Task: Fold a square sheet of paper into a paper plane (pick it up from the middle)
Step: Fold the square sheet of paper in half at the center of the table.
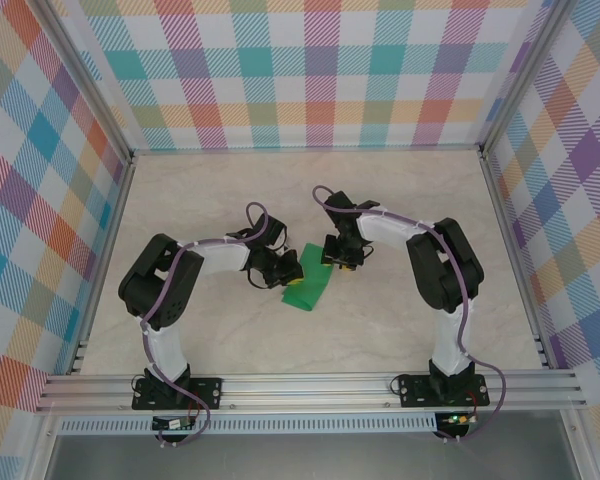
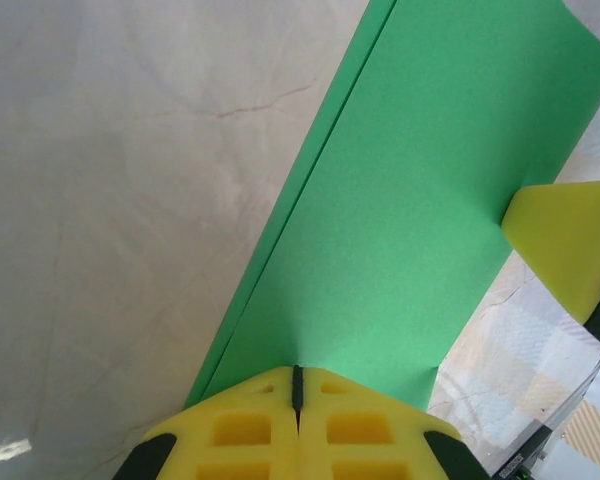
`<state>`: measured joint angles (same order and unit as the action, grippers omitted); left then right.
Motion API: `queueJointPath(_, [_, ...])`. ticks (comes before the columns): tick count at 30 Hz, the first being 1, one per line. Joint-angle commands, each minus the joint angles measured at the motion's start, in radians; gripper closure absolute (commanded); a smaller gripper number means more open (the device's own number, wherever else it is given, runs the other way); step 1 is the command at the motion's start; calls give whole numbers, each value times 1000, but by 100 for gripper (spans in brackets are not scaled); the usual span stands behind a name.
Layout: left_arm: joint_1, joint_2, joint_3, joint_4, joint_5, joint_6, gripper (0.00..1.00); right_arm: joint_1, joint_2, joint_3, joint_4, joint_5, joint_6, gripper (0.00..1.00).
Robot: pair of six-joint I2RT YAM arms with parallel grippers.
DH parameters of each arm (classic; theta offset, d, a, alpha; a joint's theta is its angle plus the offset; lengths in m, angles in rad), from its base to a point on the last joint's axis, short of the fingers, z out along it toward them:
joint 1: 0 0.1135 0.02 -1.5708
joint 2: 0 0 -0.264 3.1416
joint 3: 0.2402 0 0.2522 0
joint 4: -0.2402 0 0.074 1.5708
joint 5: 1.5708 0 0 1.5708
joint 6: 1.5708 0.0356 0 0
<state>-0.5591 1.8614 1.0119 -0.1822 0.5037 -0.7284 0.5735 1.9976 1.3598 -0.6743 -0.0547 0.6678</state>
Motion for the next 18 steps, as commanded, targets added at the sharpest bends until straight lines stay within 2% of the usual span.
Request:
queueJointPath(1, [-15,-27,5,-49,-12,3,97,10,75,-46,0,20,-12,58])
queueJointPath(9, [-15,-45,33,-17,0,1,94,11,63,-80,57,-26,-29,53])
queueJointPath(18, [-15,-26,47,-19,-11,4,94,10,73,-80,48,-17,-24,53])
